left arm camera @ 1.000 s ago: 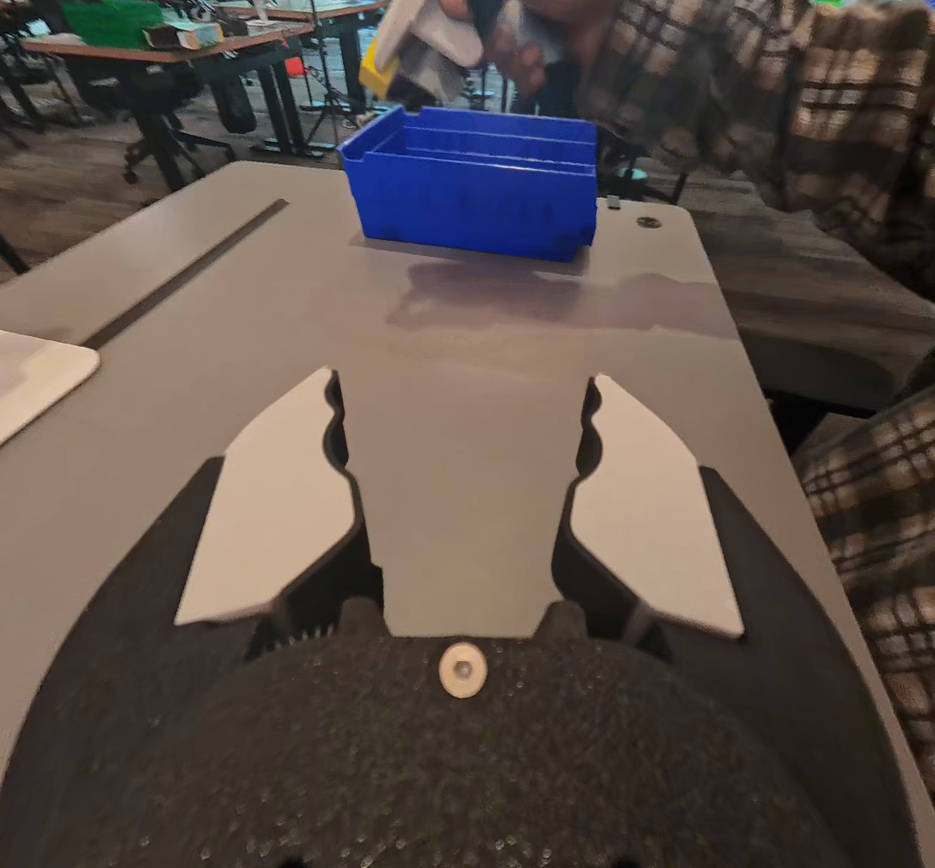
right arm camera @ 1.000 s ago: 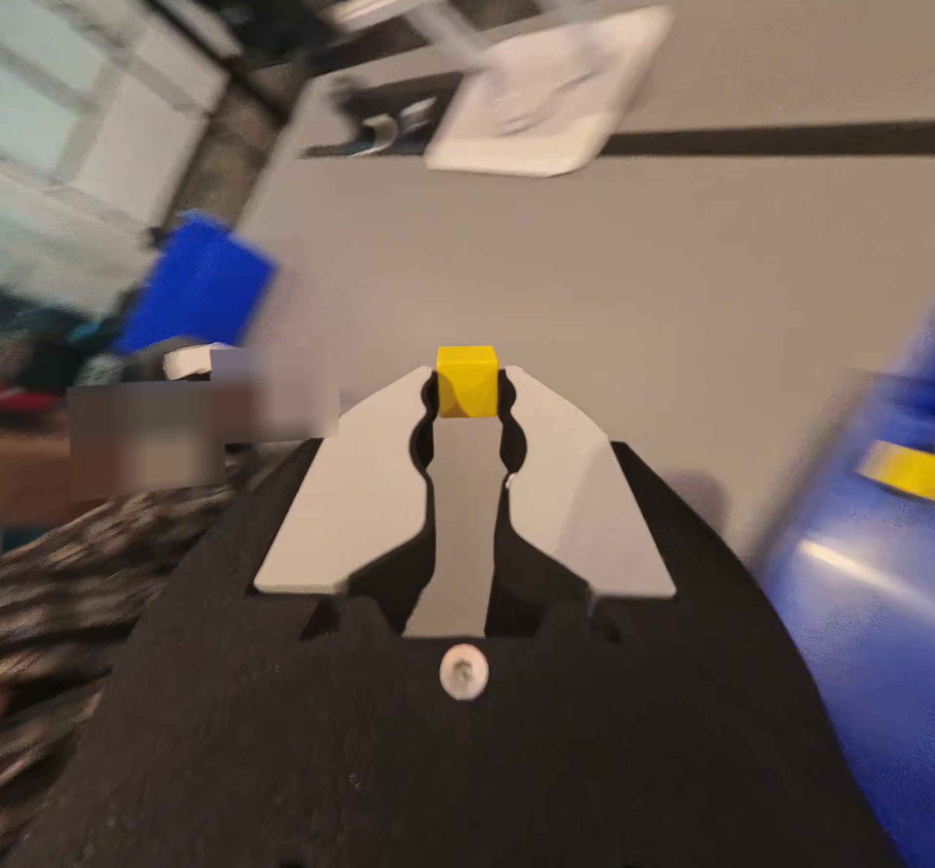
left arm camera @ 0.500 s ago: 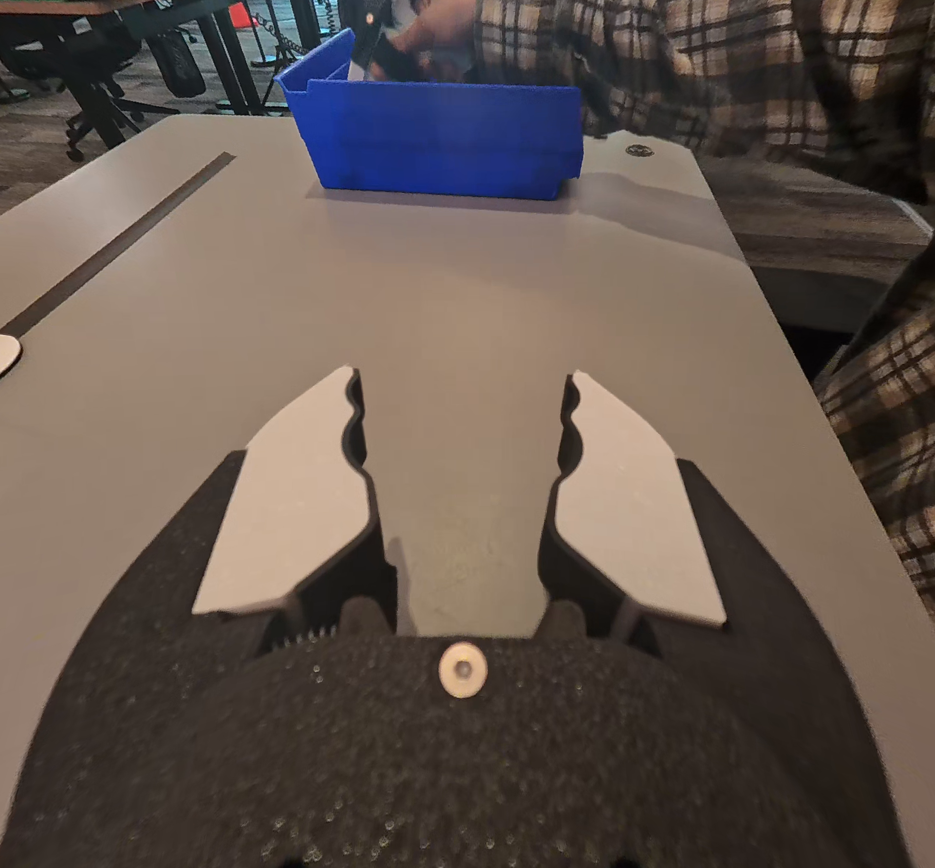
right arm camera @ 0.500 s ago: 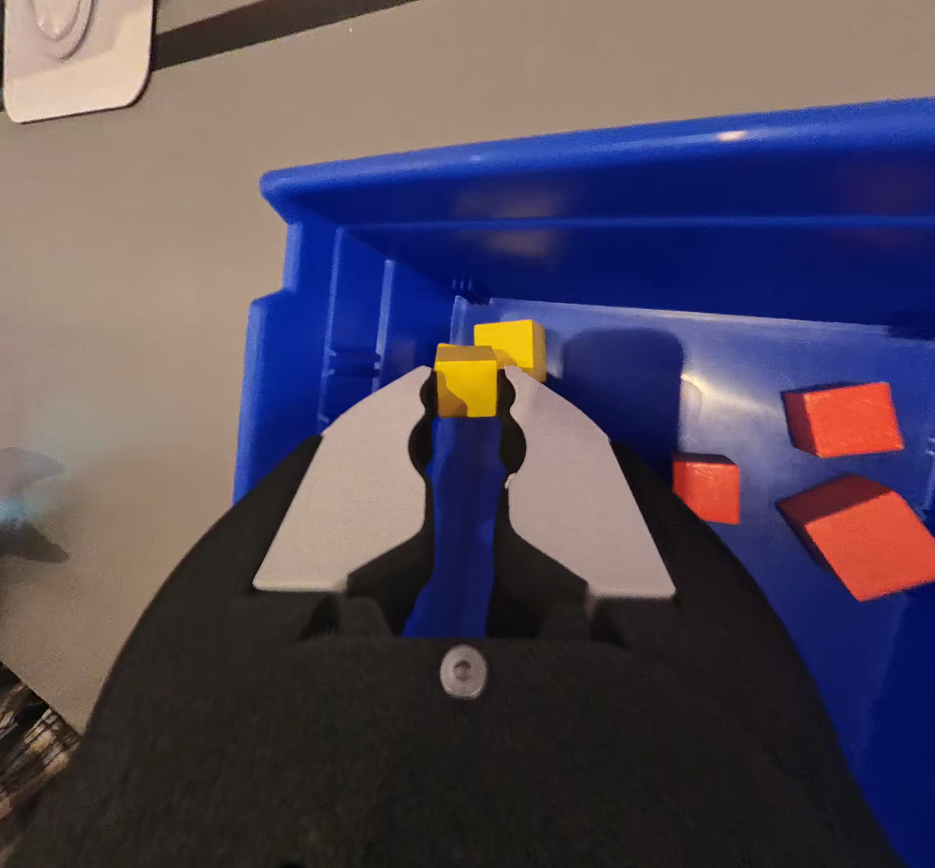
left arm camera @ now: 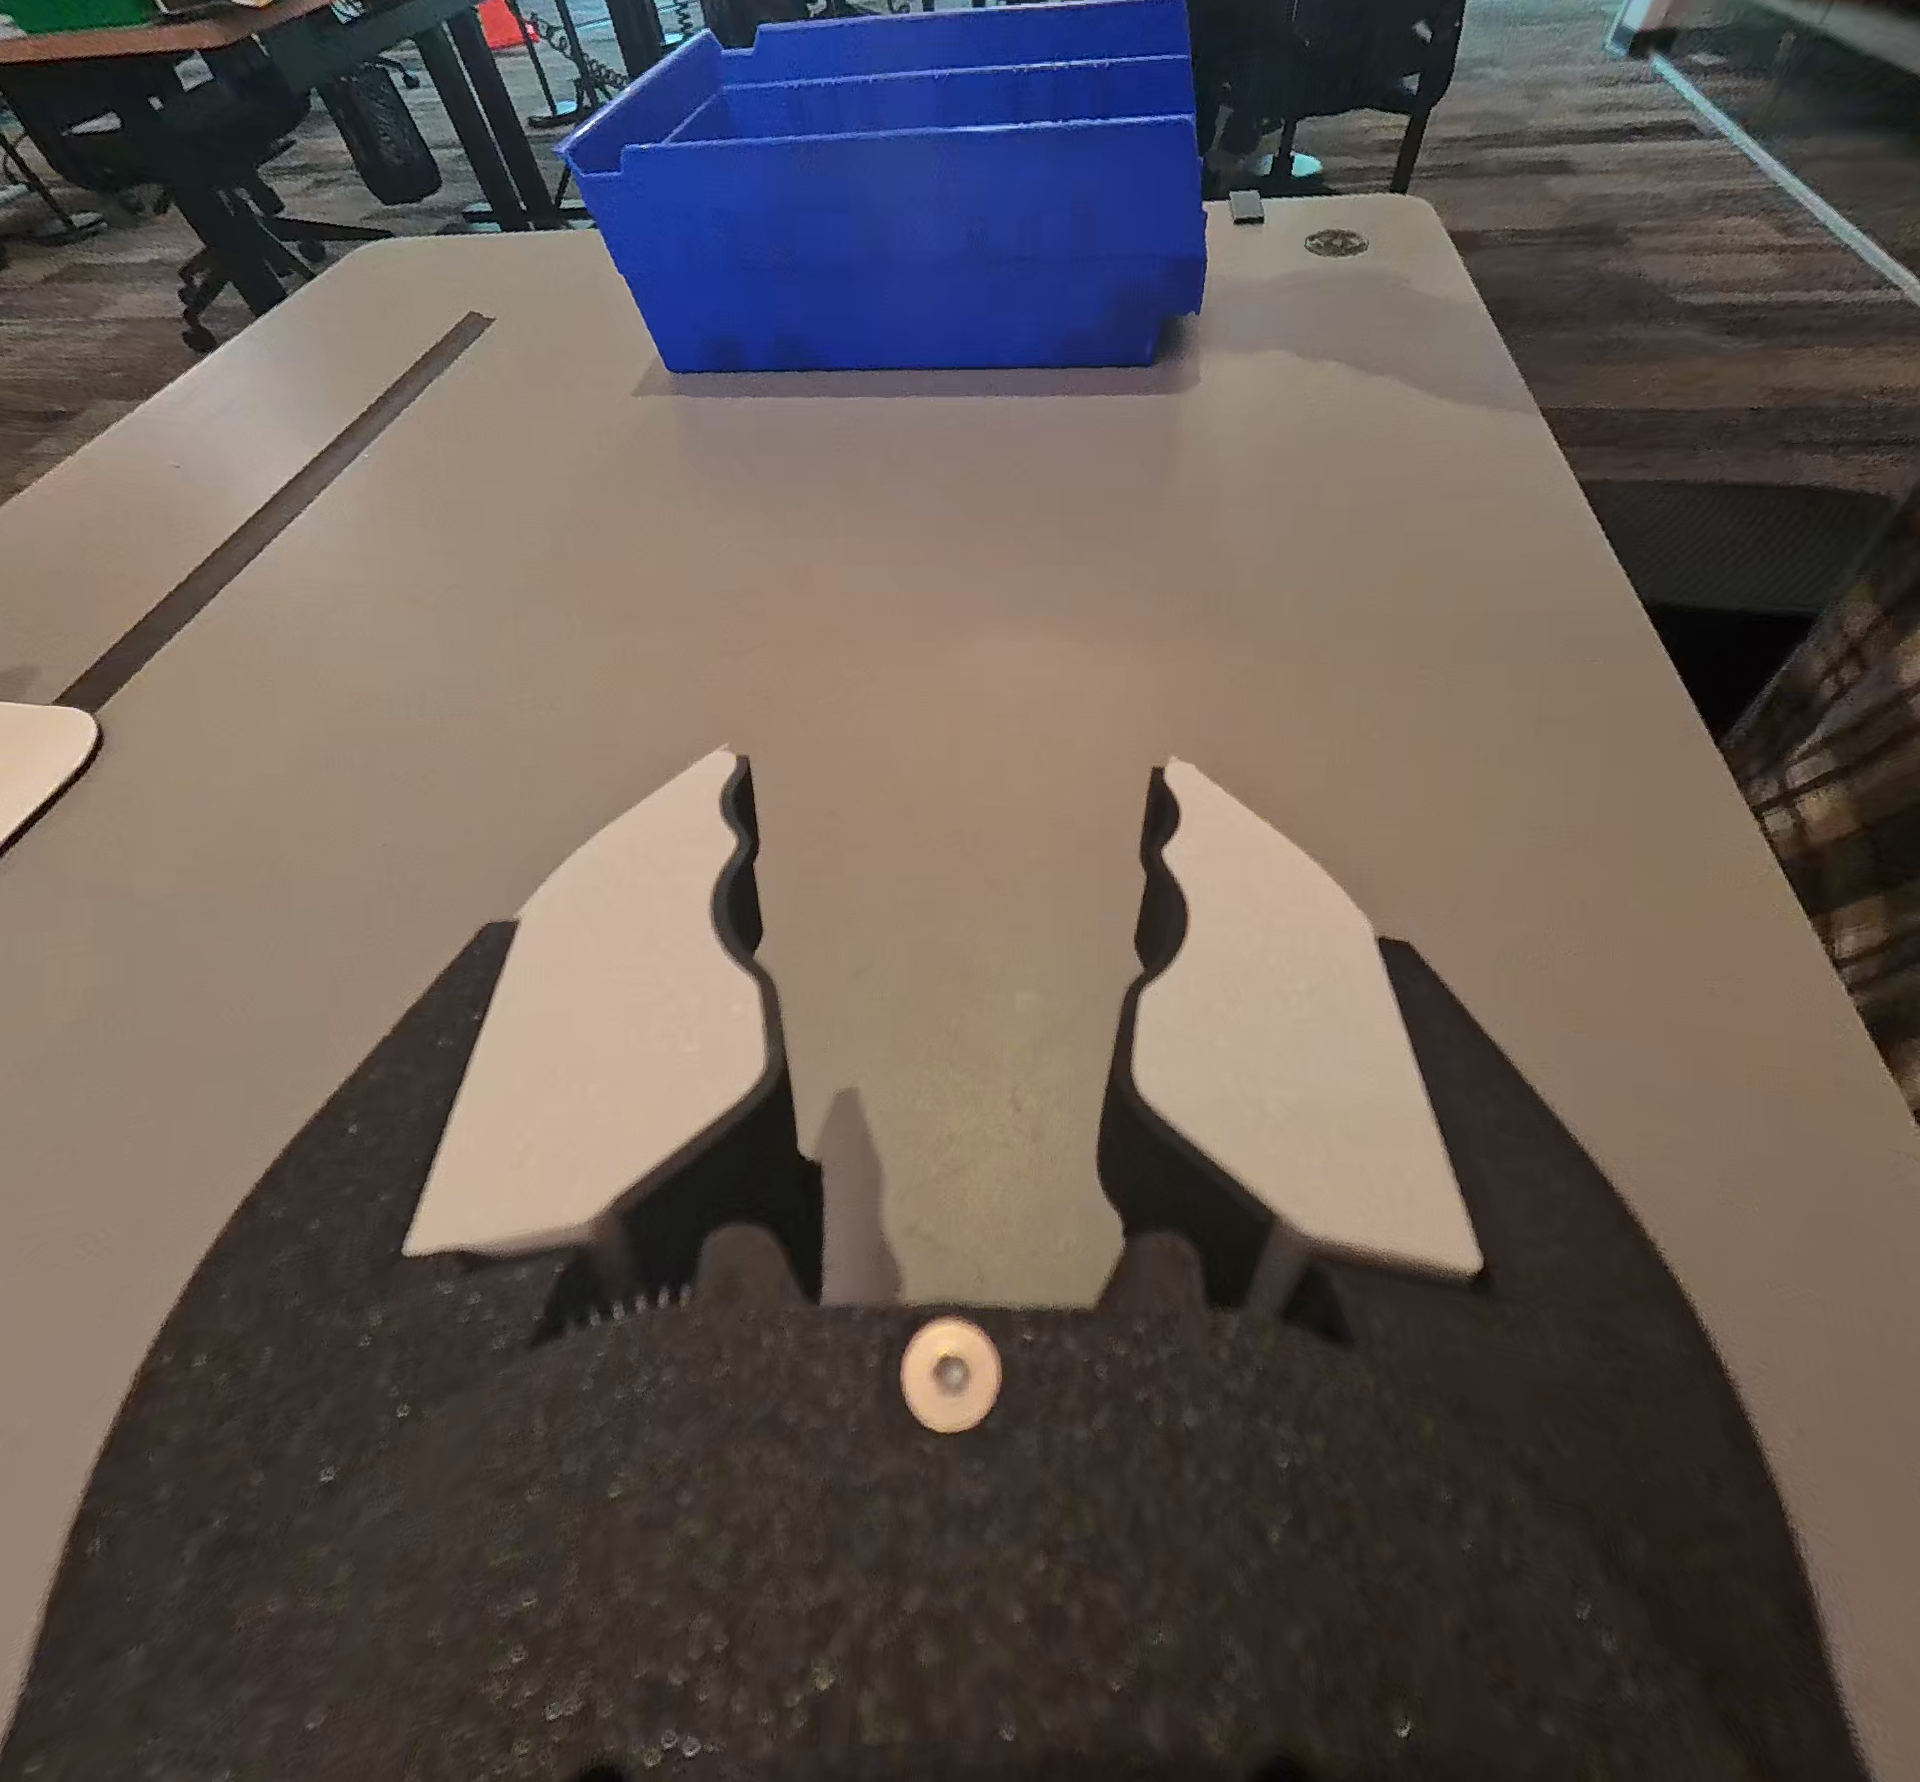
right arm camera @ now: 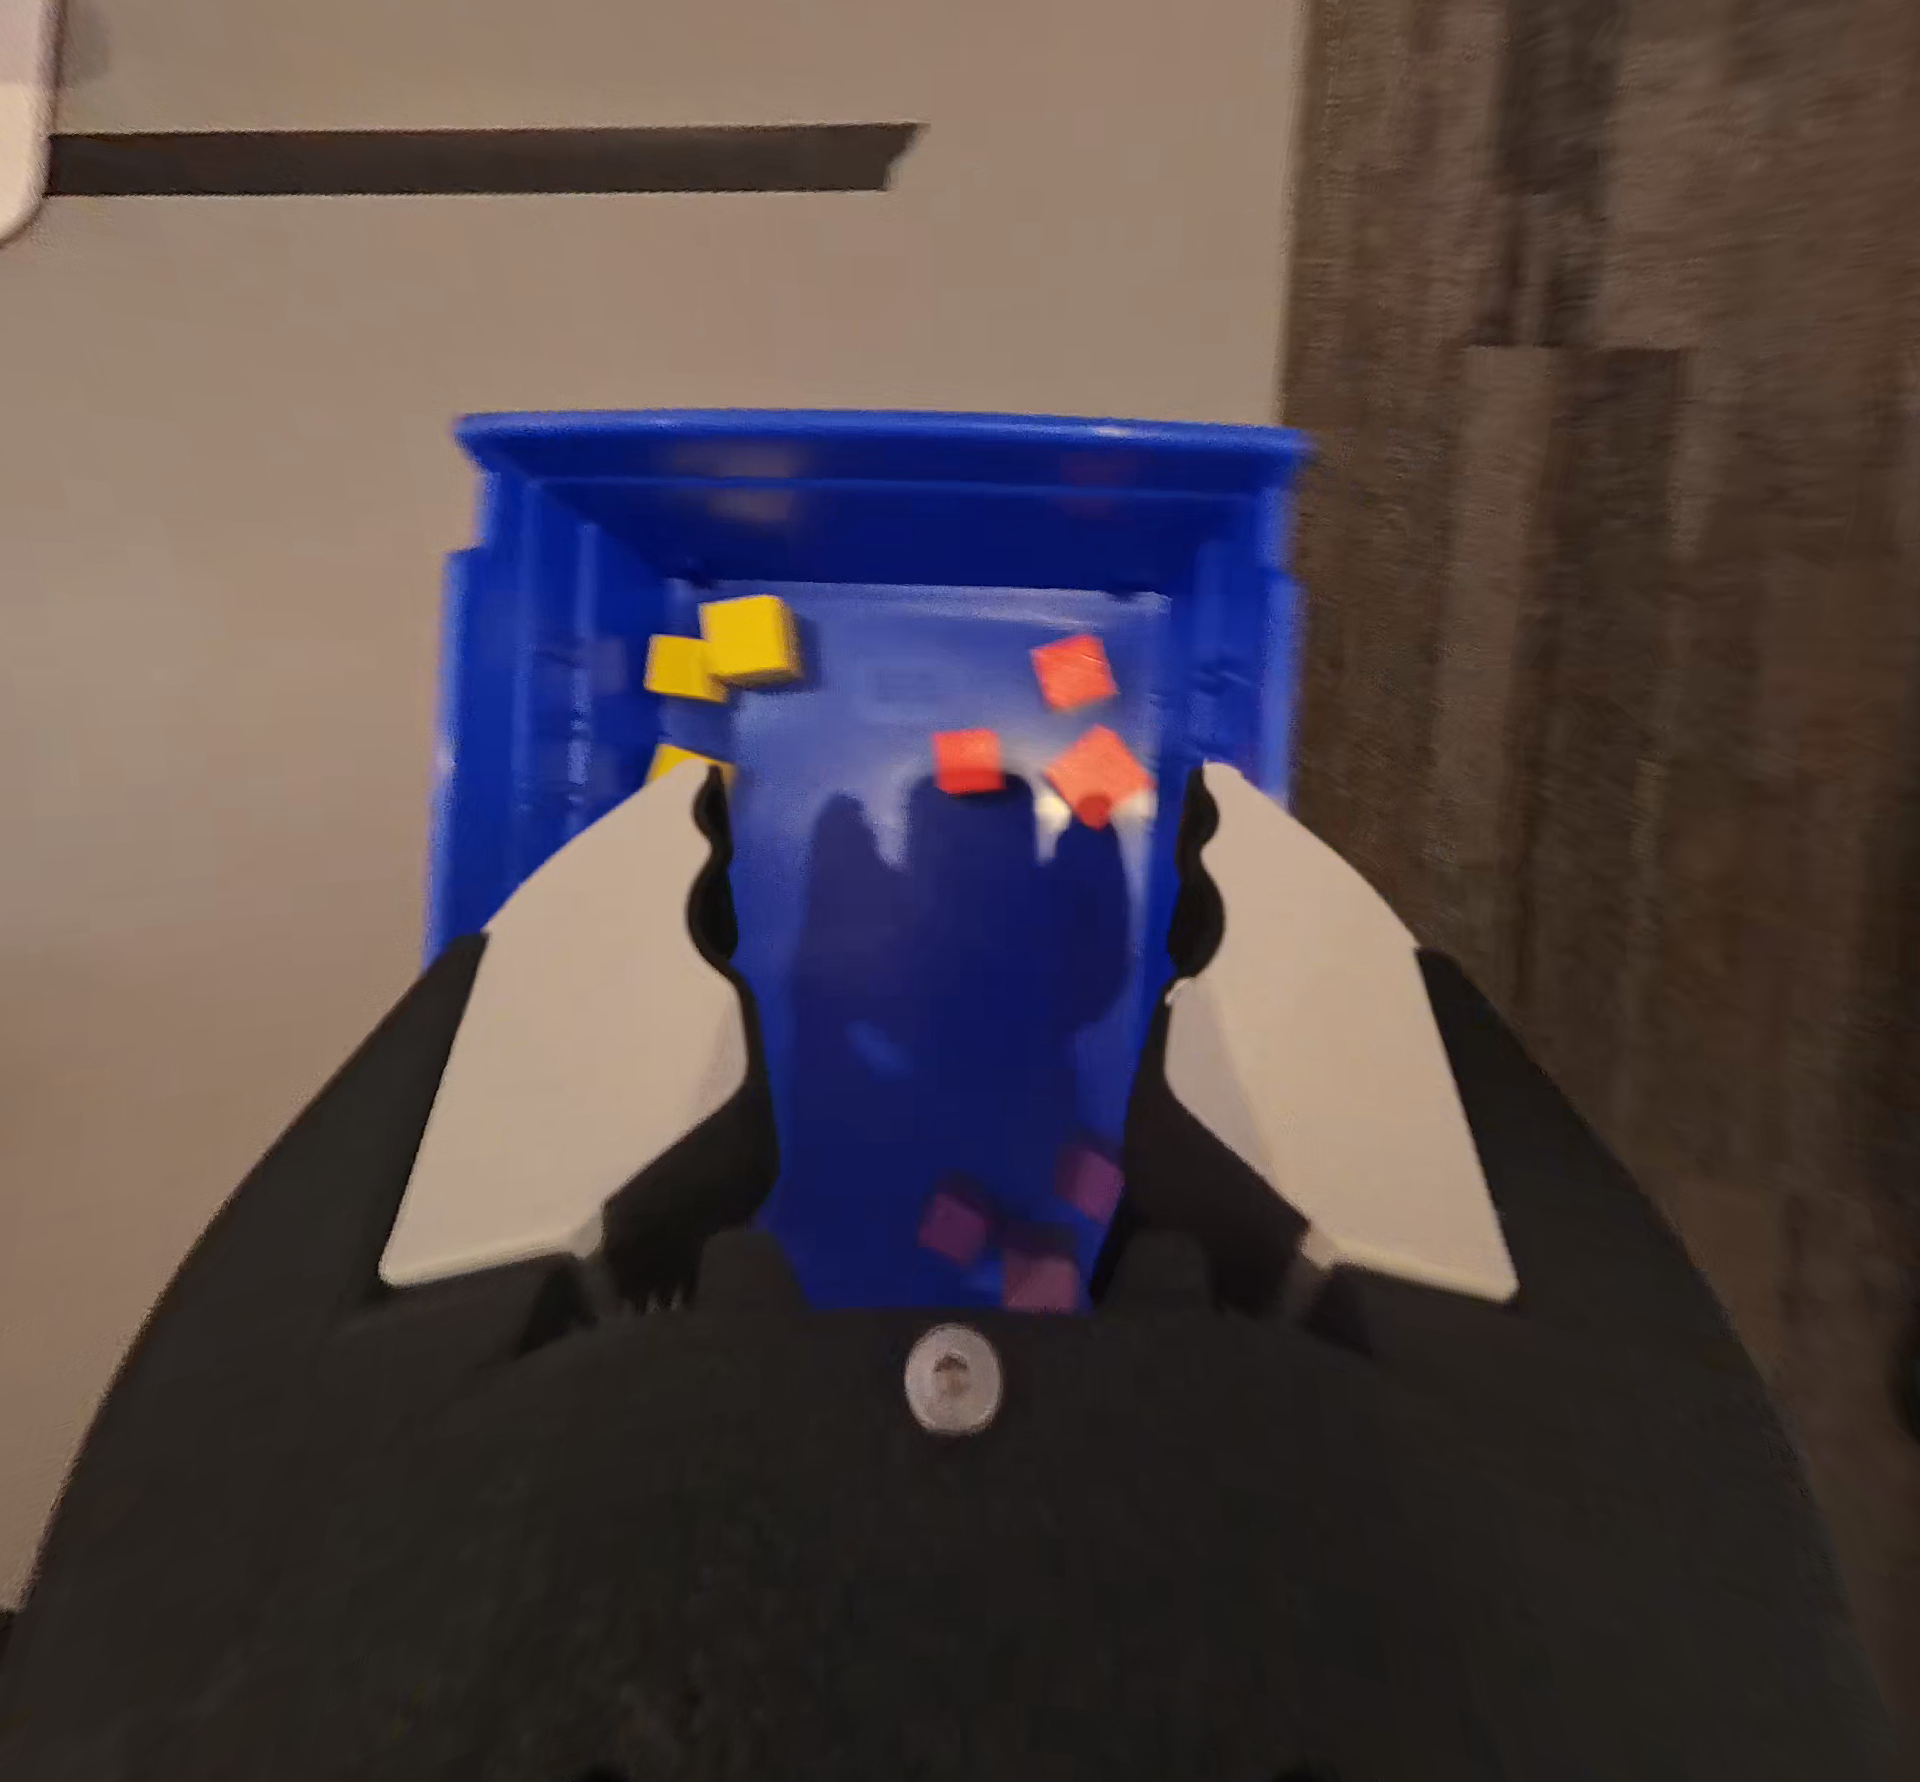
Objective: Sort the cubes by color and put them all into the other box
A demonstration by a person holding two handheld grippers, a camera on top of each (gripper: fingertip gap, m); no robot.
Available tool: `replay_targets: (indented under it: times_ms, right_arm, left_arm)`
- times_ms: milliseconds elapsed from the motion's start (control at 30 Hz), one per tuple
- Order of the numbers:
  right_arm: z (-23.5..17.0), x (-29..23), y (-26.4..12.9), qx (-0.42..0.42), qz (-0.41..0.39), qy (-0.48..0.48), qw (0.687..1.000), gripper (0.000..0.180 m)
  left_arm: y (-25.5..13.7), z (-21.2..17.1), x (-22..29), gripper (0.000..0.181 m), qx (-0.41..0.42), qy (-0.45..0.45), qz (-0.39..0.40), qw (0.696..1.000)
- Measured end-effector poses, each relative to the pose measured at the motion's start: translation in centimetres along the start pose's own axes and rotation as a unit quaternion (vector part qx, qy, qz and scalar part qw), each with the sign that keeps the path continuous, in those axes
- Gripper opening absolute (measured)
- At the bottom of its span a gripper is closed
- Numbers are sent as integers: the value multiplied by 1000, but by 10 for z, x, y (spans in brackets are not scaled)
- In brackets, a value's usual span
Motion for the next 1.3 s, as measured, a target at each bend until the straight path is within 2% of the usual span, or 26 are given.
replay_targets:
  times_ms: [100,167,300,467,567,633,667,700,767,833,900,1067,1300]
  right_arm:
    - [-19,40,-23,-48,-65,25,996,85]
    - [-39,58,-23,-91,-77,45,992,87]
    - [-73,68,0,-136,-25,99,985,86]
    - [-100,70,32,-197,-3,108,974,84]
    - [-110,68,45,-222,18,117,968,64]
    - [-113,61,53,-226,57,137,963,40]
    - [-114,54,56,-226,92,152,958,22]
    - [-115,49,60,-229,118,169,951,16]
    - [-116,48,62,-235,108,162,952,14]
    - [-116,48,62,-254,76,109,958,6]
    - [-116,44,64,-273,60,79,957,6]
    - [-113,29,66,-252,77,64,963,5]
    - [-112,3,66,-235,66,65,968,5]
  left_arm:
    - [1,0,2,70,-6,11,6,1000]
    - [2,0,3,69,-10,20,9,1000]
    - [4,-1,5,67,-14,36,14,999]
    - [7,-5,6,67,-22,32,8,999]
    - [8,-5,6,67,-21,30,7,999]
    - [8,-3,6,67,-17,24,6,1000]
    - [7,-2,7,68,-15,19,5,1000]
    - [5,-1,8,69,-13,13,5,1000]
    - [-2,3,13,69,-4,3,8,1000]
    - [-12,8,21,68,12,-7,15,1000]
    - [-24,11,29,67,29,-22,22,999]
    - [-52,10,49,65,50,-56,60,995]
    - [-90,11,62,57,70,-59,131,987]
Point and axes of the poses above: each gripper's, where its closed fingertips meet, y out along the fingers, z out of its top, x = y × z across the jaws, the point moved 5 cm from there along -y, back along the fingers, and after that the axes turned 10 degrees about -y, right-handed, at the moved point
